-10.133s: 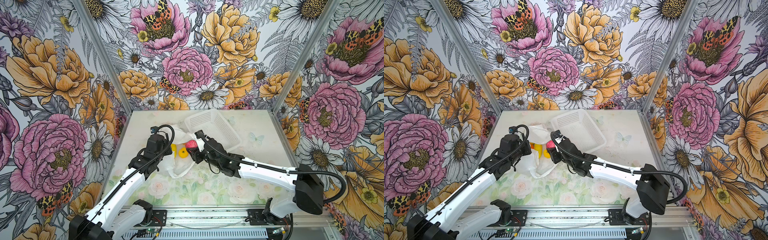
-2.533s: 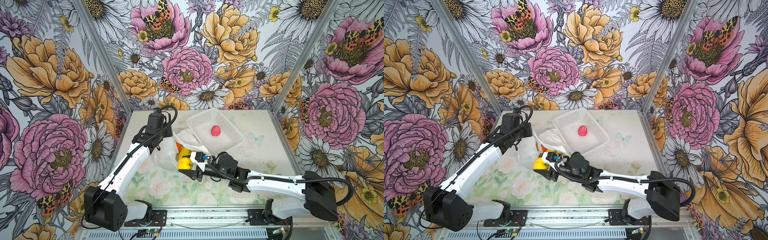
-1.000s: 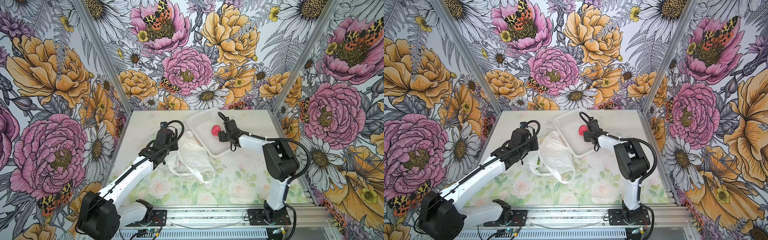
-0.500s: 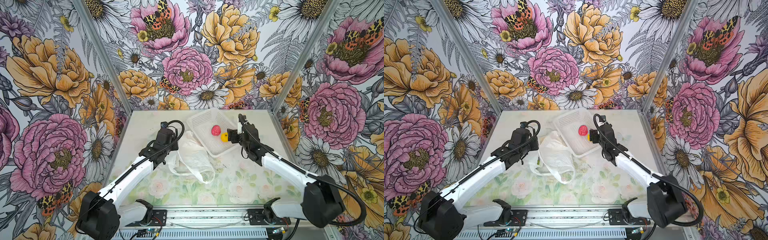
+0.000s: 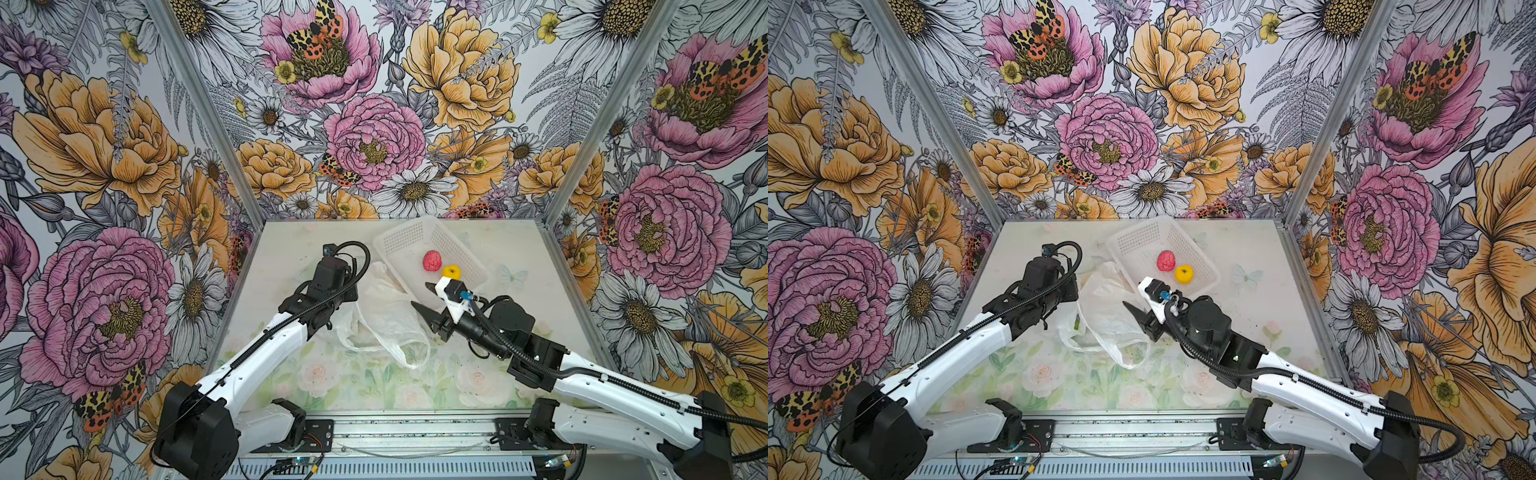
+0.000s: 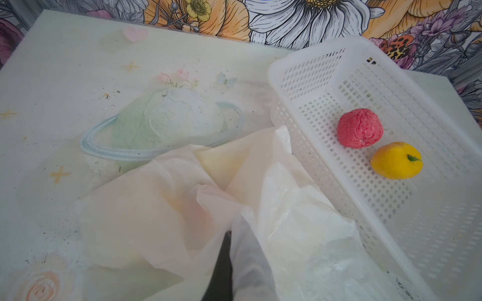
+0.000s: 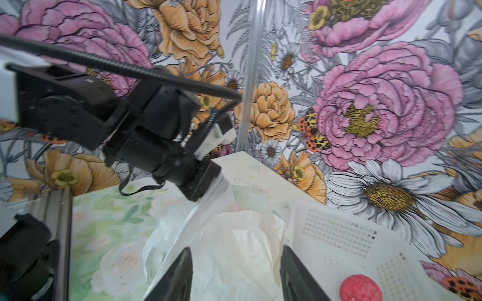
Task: Untie the knot of the plastic bag and take out the fruit
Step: 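Move the right gripper back to the bag opening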
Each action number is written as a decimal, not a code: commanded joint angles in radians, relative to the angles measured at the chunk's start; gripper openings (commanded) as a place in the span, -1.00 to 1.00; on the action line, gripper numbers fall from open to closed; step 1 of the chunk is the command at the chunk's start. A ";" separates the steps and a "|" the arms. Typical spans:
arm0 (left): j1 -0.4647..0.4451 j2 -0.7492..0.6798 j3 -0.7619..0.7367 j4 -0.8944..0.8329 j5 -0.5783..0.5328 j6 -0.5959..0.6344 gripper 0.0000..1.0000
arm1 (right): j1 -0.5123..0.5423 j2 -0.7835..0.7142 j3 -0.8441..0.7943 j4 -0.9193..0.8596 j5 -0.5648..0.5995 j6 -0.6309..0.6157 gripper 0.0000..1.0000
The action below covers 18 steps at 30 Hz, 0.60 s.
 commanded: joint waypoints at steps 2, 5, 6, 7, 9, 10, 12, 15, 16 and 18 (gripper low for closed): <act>-0.009 -0.015 0.020 0.013 -0.026 0.016 -1.00 | 0.133 0.109 0.069 -0.071 -0.040 -0.244 0.11; -0.010 -0.018 0.020 0.012 -0.028 0.015 -1.00 | 0.172 0.212 0.102 -0.099 -0.039 -0.311 0.06; -0.010 -0.018 0.020 0.012 -0.031 0.015 -1.00 | 0.174 0.250 0.114 -0.101 -0.034 -0.319 0.03; -0.011 -0.018 0.019 0.013 -0.035 0.016 -1.00 | 0.172 0.282 0.127 -0.101 -0.029 -0.321 0.01; -0.010 -0.016 0.017 0.013 -0.058 0.023 -1.00 | 0.173 0.353 0.164 -0.112 -0.017 -0.326 -0.04; -0.008 -0.012 0.017 0.012 -0.079 0.030 -1.00 | 0.171 0.383 0.179 -0.113 -0.010 -0.326 -0.07; 0.009 0.004 0.029 -0.002 -0.140 0.030 -1.00 | 0.164 0.438 0.205 -0.107 0.005 -0.318 -0.11; 0.111 0.058 0.091 -0.029 -0.044 -0.003 -1.00 | 0.134 0.483 0.241 -0.099 -0.011 -0.280 -0.11; 0.141 0.079 0.120 -0.031 -0.016 -0.003 -1.00 | 0.120 0.490 0.246 -0.099 -0.028 -0.266 -0.11; 0.199 0.138 0.214 -0.056 0.006 0.002 -1.00 | 0.093 0.508 0.250 -0.094 -0.049 -0.243 -0.12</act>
